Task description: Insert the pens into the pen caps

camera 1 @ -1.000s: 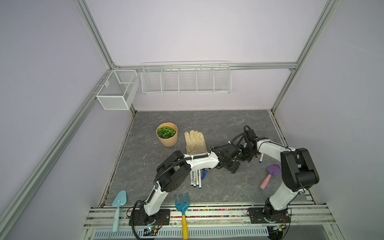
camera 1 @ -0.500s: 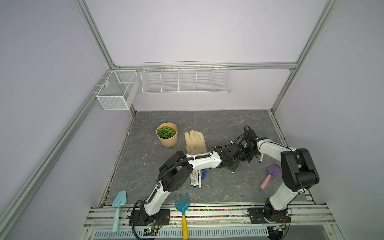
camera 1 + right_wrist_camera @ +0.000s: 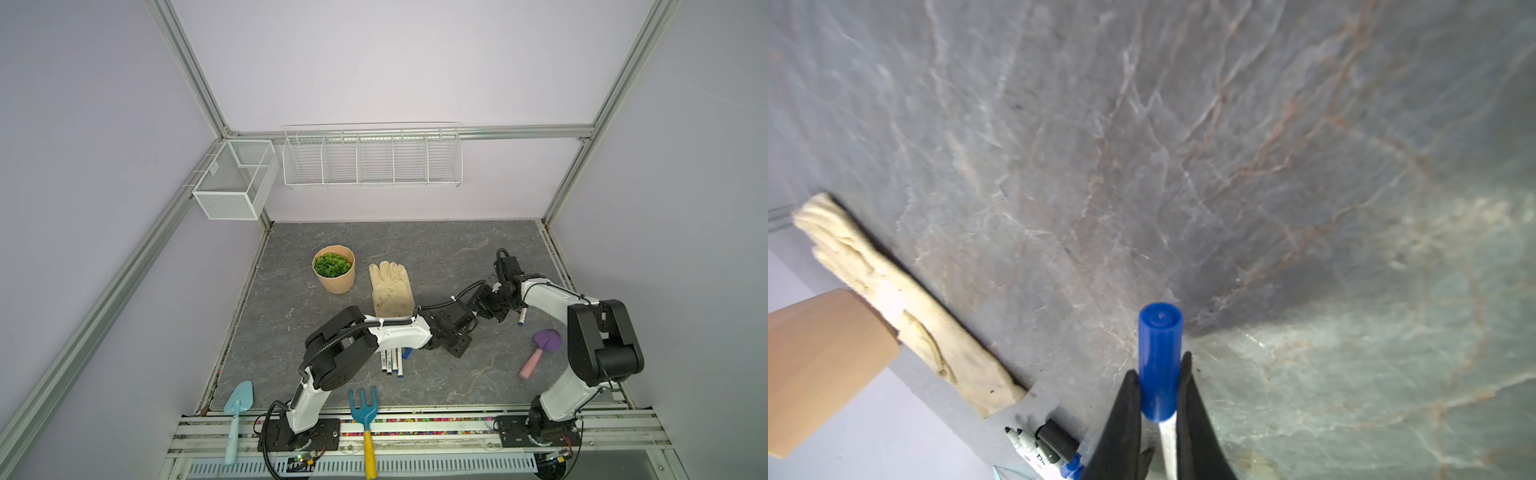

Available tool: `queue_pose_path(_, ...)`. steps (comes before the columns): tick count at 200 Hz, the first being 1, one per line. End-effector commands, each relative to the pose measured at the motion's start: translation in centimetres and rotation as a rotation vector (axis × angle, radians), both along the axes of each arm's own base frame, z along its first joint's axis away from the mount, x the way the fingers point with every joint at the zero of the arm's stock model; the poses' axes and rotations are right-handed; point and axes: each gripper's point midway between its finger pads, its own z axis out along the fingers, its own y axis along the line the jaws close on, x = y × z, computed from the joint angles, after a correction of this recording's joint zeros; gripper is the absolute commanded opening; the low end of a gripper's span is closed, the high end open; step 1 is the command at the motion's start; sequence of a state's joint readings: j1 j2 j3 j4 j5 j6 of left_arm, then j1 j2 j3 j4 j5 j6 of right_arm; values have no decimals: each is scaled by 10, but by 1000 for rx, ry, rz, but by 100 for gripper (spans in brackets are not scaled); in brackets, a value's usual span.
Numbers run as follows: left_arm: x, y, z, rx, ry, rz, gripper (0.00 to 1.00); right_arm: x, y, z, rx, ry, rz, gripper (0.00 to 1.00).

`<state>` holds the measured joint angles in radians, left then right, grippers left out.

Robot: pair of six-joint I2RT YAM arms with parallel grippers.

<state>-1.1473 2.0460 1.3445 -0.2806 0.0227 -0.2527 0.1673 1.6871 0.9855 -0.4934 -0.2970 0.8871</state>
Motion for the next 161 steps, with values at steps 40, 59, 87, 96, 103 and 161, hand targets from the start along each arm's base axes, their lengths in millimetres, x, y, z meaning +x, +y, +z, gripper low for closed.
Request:
queue_pose_path(40, 4, 8, -29, 130, -2, 35, 53, 1, 5, 10, 41, -15, -15, 14)
queue_pose_path(59, 5, 15, -37, 174, -9, 47, 46, 1, 4, 11, 40, -18, -16, 14)
queue_pose_path(87, 3, 26, -48, 234, 7, 60, 36, 2, 0, 15, 48, -26, -33, 14)
queue_pose_path(96, 3, 31, -52, 257, 7, 70, 30, 2, -2, 16, 50, -31, -38, 14)
queue_pose_path(103, 4, 34, -54, 274, 4, 78, 27, 2, -4, 17, 52, -32, -43, 14)
queue_pose_path(161, 12, 46, -40, 300, -64, 100, 0, -6, -18, 27, -11, -55, -20, 15)
